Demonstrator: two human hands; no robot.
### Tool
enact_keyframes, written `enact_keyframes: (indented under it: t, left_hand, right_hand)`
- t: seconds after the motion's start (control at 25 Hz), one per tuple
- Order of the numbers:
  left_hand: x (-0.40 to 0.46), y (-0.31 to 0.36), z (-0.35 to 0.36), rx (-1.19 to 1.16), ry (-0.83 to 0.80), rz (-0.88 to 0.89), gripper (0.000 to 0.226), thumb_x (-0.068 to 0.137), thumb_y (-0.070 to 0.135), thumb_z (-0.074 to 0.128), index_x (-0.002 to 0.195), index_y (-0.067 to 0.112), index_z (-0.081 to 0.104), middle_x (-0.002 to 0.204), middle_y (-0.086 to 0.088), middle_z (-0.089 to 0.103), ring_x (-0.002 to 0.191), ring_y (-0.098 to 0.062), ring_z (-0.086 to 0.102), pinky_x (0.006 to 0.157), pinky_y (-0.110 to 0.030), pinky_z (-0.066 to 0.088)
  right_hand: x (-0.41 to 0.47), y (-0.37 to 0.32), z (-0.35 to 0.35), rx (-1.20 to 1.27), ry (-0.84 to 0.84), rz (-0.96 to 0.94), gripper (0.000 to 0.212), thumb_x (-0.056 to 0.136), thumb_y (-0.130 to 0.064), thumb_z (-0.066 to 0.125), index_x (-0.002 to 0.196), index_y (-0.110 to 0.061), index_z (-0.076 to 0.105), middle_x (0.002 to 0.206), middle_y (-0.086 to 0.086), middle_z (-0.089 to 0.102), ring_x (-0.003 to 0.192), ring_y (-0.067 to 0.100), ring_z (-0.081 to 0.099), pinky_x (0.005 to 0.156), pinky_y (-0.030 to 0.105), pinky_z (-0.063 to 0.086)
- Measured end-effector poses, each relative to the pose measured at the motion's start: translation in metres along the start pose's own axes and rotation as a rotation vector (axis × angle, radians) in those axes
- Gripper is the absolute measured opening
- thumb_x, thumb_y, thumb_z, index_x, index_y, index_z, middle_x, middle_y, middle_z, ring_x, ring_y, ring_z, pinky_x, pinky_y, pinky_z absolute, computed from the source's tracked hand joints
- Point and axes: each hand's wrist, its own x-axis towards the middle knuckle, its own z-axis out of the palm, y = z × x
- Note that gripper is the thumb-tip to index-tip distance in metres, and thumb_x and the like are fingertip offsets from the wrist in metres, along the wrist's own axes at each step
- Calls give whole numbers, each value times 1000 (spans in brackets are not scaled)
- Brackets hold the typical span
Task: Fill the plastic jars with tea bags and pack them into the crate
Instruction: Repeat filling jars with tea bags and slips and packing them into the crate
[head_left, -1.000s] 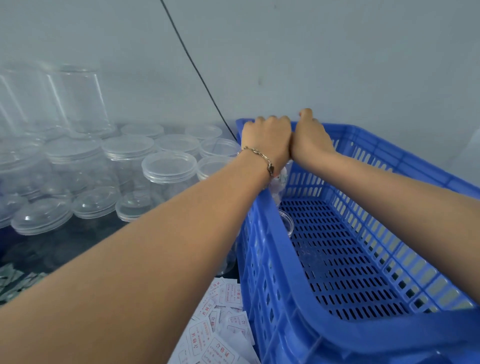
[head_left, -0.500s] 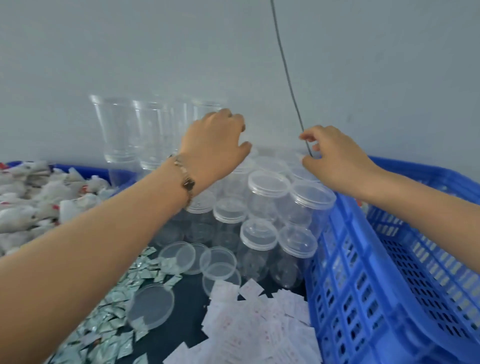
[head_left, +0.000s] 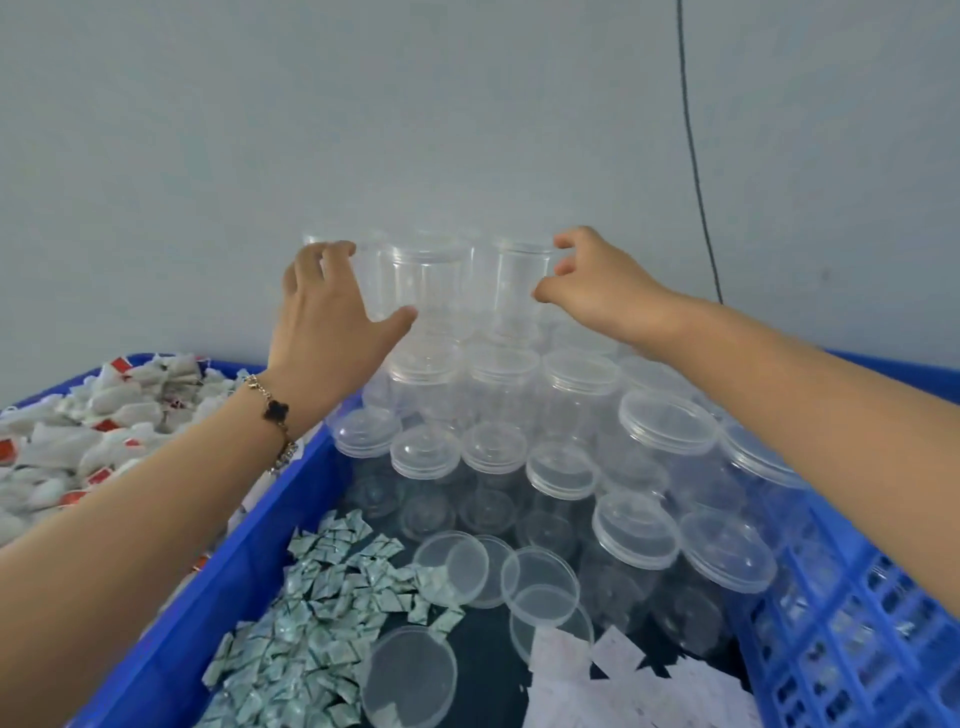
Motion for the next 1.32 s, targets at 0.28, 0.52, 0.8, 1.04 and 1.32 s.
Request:
enact_keyframes:
  t: [0.28, 0.52, 0.8, 1.04, 1.32]
  left_hand:
    - [26, -35, 31, -167, -318, -86, 85, 80, 46, 69, 145, 8, 28, 147, -9, 34, 125, -23, 46, 90, -27, 35]
    - [29, -21, 50, -278, -347, -71, 88, 79, 46, 70, 145, 7, 26, 144, -9, 40, 121, -20, 47, 83, -27, 36]
    - [0, -1, 20, -327, -337, -87, 91, 78, 46, 72, 144, 4, 25, 141, -11, 40, 114, -19, 46, 82, -24, 34]
    - [-98, 7, -19, -469, -339, -178, 106, 60, 56, 77, 143, 10, 28, 138, -4, 43, 123, -18, 44, 89, -26, 39]
    - [-234, -6, -28, -577, -360, -363, 89, 49, 57, 83, 121, 26, 40, 114, 13, 54, 102, -3, 55, 73, -18, 45]
  right_hand:
    - [31, -29, 84, 276, -116, 148, 74, 83, -16, 62, 145, -12, 22, 123, 4, 45, 103, 19, 47, 84, 28, 41]
    - [38, -32, 98, 379, -59, 231, 80, 79, 1, 53, 148, -14, 16, 117, 2, 40, 99, 20, 44, 73, 22, 41]
    - [-19, -44, 77, 368, -13, 209, 73, 78, 1, 52, 145, -14, 26, 125, 4, 48, 111, 21, 51, 93, 34, 45]
    - [-128, -40, 79, 365, -69, 150, 72, 84, 0, 54, 143, -25, 23, 122, -6, 49, 98, 13, 59, 70, 12, 48]
    - [-227, -19, 101, 205, -213, 274, 45, 79, 4, 46, 119, -16, 56, 112, 2, 62, 106, 22, 57, 94, 46, 46]
